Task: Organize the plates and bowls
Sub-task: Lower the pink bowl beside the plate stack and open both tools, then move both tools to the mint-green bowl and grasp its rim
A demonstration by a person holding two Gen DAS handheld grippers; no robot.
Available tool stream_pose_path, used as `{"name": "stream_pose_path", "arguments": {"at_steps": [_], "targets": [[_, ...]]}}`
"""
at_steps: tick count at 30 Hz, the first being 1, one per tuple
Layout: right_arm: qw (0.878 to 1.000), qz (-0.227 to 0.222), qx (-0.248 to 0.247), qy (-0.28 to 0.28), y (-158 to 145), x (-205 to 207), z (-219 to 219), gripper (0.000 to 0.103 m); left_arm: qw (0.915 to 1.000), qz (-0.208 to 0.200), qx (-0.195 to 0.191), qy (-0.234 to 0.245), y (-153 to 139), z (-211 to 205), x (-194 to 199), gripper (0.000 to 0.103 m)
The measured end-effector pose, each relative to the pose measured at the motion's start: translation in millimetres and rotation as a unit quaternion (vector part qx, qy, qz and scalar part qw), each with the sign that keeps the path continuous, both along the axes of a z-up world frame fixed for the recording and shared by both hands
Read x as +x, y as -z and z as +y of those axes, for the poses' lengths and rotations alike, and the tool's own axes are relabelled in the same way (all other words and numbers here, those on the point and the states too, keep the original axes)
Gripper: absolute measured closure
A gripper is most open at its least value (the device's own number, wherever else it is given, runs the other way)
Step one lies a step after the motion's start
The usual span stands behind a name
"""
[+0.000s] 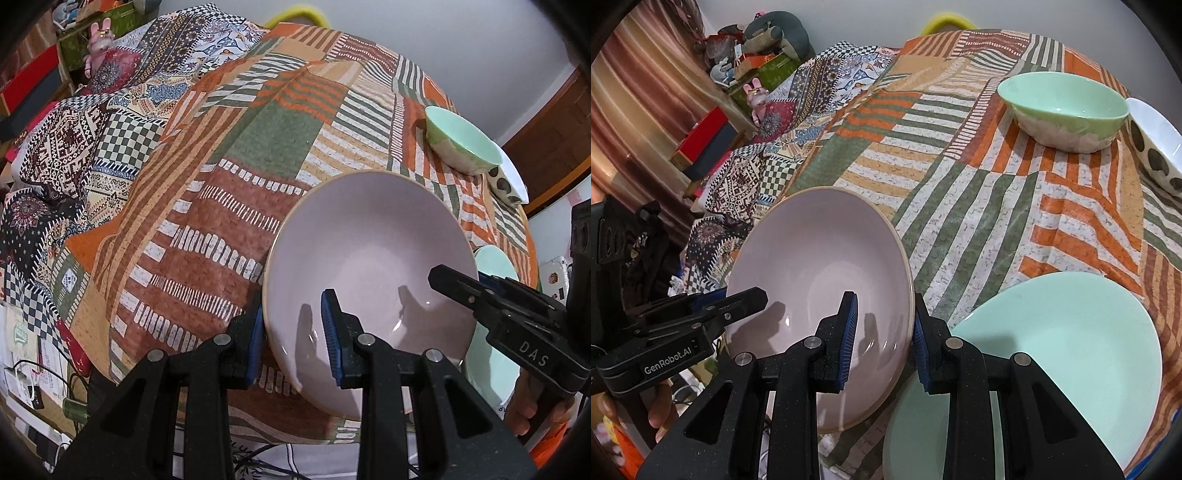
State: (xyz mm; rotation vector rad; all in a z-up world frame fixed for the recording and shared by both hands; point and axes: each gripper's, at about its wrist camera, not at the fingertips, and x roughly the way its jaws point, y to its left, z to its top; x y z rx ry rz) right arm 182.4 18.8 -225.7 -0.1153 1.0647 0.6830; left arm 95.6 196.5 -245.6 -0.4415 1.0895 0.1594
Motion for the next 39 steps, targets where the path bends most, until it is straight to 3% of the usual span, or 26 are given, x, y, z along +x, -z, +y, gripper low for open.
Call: {"name": "stream_pose_path", "arguments": {"at_steps": [8,21,23,28,36,39], "targets": [[1.000,-0.015,-0.017,-0.018,-1,-3,4,0.075,0.9994,-0.002,-0.028,-0.020,1,7,-2,0.073],[0.996,-0.093,0.012,-0.001,-51,-16,-24,0.070,0.9964,-0.075,0.034,-0.018,-73,-7,-13,0.071],[0.994,-0.103,0.022,0.006,-60,-18,-33,0.065,0.9948,-0.092,0.044,-0.009,-87,-17,-13,0.069],[0.991,-0.130,0.031,0.021,-79,-21,-54,0.064,0.9889,-0.130,0.072,0.011,-116,-42,-7,0.062],[0.984,-0.157,0.053,0.058,-106,-13,-93,0.061,0.9800,-0.170,0.092,0.047,-145,-75,18,0.059],[0.981,-0.170,0.057,0.076,-114,-6,-108,0.051,0.9783,-0.176,0.094,0.057,-150,-83,34,0.059]]}}
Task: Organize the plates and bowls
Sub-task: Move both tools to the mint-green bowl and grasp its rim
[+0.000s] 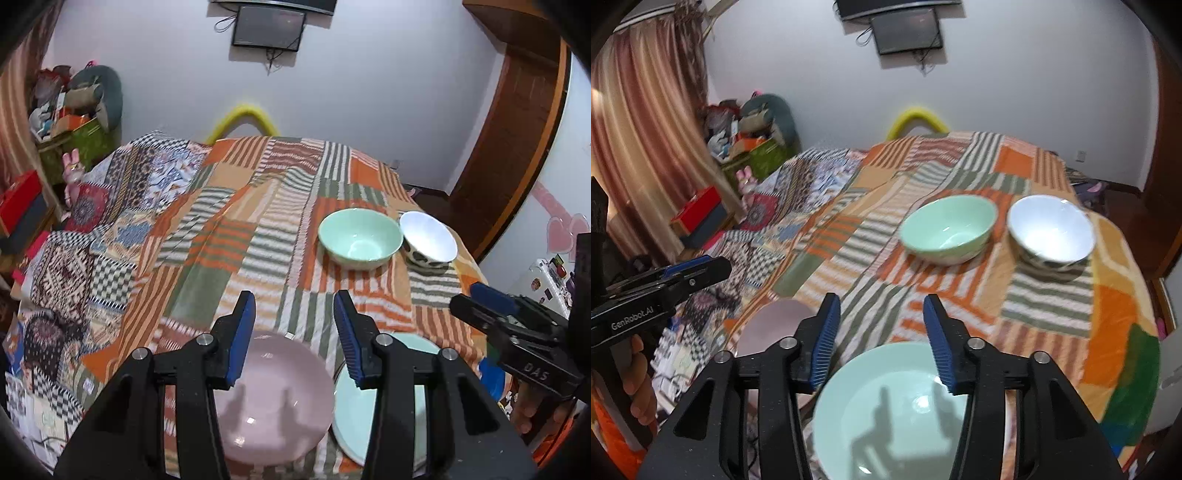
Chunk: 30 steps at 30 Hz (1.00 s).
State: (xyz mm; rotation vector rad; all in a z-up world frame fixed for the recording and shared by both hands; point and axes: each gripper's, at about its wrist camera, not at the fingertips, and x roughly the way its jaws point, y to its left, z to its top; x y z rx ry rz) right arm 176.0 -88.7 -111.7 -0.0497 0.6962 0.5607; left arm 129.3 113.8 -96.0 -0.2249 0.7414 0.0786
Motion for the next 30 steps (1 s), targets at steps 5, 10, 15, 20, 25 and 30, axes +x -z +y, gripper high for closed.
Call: {"name": "stream_pose_path", "arguments": {"at_steps": [5,10,15,20,25,30], "targets": [[0.999,-0.014,0.006,0.030,-8,18,-19,0.045,0.9999,-0.002,0.004,0.015,0,-12,31,0.059],[0.999,-0.003,0.008,0.053,-2,47,-29,0.041,0.9997,0.001,0.006,0.023,8,-19,57,0.049],[0.998,0.018,0.004,0.065,12,80,-29,0.041,0.9993,0.022,0.005,0.029,27,-21,86,0.049],[0.996,0.052,0.004,0.067,31,113,-20,0.041,0.9983,0.049,-0.001,0.032,50,-16,108,0.049],[0.995,0.079,-0.007,0.065,47,144,-9,0.042,0.9973,0.067,-0.007,0.030,67,-10,123,0.048],[0.991,0.113,-0.015,0.065,63,169,0,0.059,0.9962,0.081,-0.012,0.029,81,-5,138,0.049]]}}
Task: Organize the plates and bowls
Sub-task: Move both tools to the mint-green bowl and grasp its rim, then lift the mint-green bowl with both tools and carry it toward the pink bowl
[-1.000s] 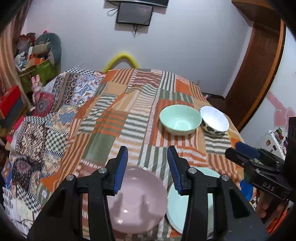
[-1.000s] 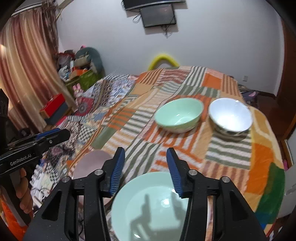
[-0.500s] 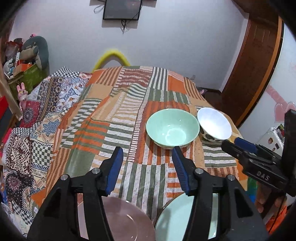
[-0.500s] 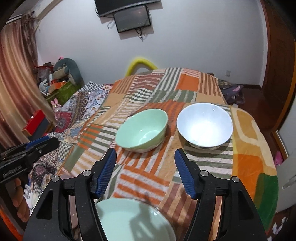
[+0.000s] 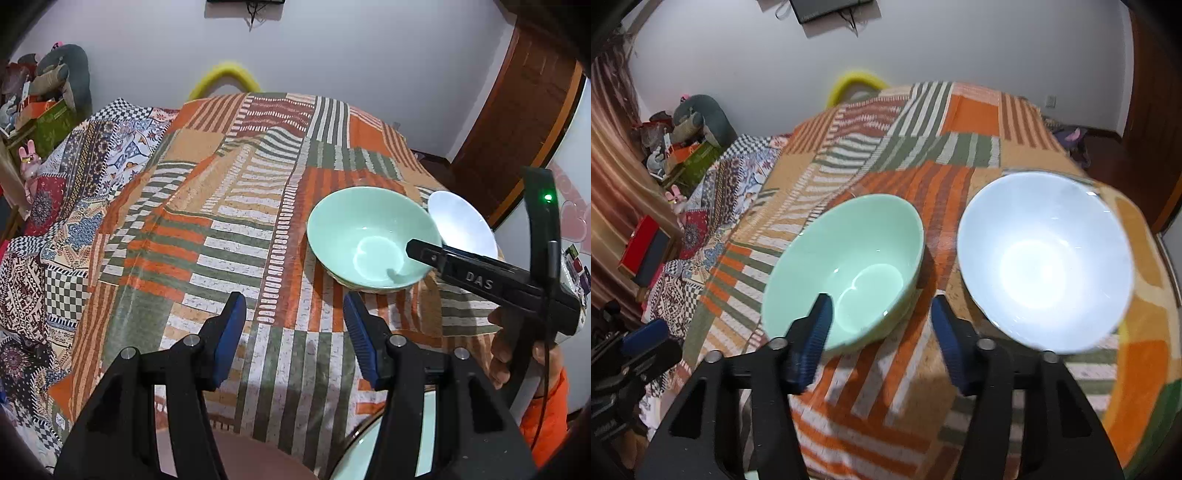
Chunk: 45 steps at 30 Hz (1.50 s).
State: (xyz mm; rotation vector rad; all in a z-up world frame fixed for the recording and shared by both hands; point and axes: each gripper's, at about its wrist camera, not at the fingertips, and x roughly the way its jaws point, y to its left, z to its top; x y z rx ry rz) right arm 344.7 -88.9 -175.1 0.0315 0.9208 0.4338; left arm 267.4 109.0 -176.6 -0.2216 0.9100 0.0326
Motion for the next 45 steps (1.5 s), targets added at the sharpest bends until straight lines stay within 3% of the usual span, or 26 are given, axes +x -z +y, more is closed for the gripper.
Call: {"name": "stream_pose_path", "arguments": {"at_steps": [2,7,15,17,22,24,33,45], "targets": [[1.000,0.011,-0.001,-0.005,6,5,3,0.067,1.0000,0.006,-0.004,0.001,4,1,7,0.048],[1.000,0.005,-0.009,-0.019,8,4,4,0.073,0.9997,0.022,-0.010,0.007,13,3,27,0.048],[0.997,-0.001,-0.037,-0.071,14,-1,14,0.074,0.9973,0.072,-0.002,0.008,48,5,71,0.049],[0.996,0.000,-0.037,-0.080,15,-3,15,0.075,0.9966,0.081,-0.015,0.002,55,6,77,0.053],[0.996,0.001,-0.034,-0.083,16,-1,18,0.075,0.9935,0.105,-0.044,0.004,71,7,94,0.079],[0.996,0.002,-0.031,-0.081,16,-2,19,0.075,0.9917,0.113,-0.061,0.005,76,8,98,0.084],[0.997,0.011,-0.028,-0.069,14,-4,19,0.077,0.9943,0.100,-0.034,0.016,65,0,88,0.084],[0.998,-0.015,-0.009,-0.060,-13,-36,12,0.077,0.9980,0.056,-0.006,0.028,22,-18,40,0.084]]}}
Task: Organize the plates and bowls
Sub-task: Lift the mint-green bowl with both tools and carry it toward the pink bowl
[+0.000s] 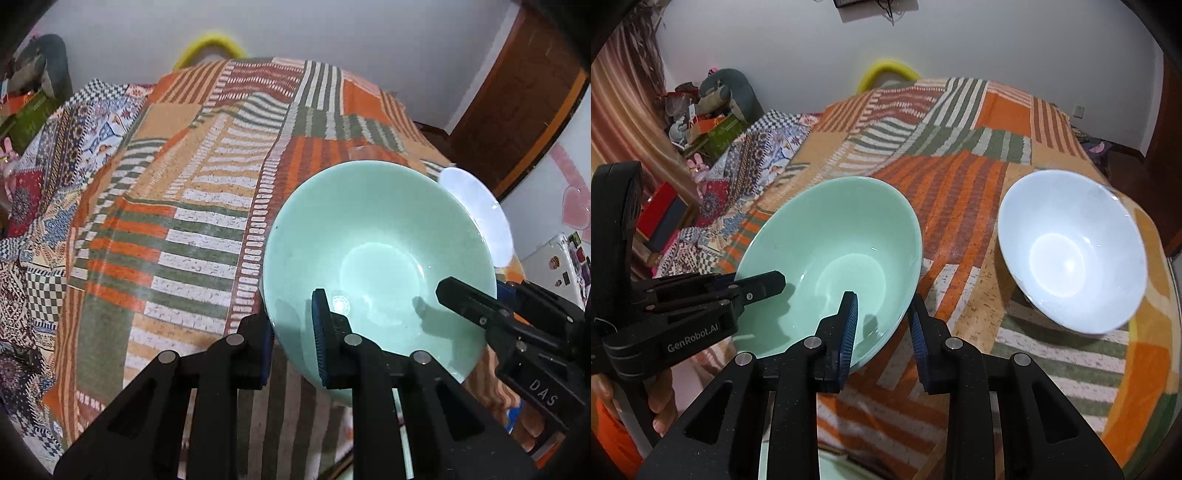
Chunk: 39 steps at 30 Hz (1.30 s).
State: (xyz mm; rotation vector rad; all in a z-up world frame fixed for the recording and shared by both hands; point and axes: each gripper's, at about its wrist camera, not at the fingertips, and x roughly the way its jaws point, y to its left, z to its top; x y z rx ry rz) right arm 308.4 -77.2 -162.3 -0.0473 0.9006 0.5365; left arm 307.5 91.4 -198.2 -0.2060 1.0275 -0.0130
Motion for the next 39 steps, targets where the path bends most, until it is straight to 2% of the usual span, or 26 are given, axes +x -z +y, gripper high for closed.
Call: {"name": "stream_pose_path", "arguments": {"at_steps": [9,20,30,39], "targets": [[0.999,-0.039,0.018,0.011,-29,-39,-10,0.077,0.9988,-0.047,0.009,0.013,-43,-17,-50,0.084],[0.997,-0.061,0.039,0.013,-47,-80,-18,0.077,0.9966,-0.081,0.007,0.014,-76,-24,-107,0.084],[0.996,-0.071,0.046,-0.002,-51,-107,-14,0.077,0.9950,-0.100,0.006,0.001,-92,-16,-153,0.084],[0.997,-0.066,0.044,-0.025,-43,-134,2,0.077,0.9948,-0.100,0.002,-0.021,-92,2,-186,0.084]]}}
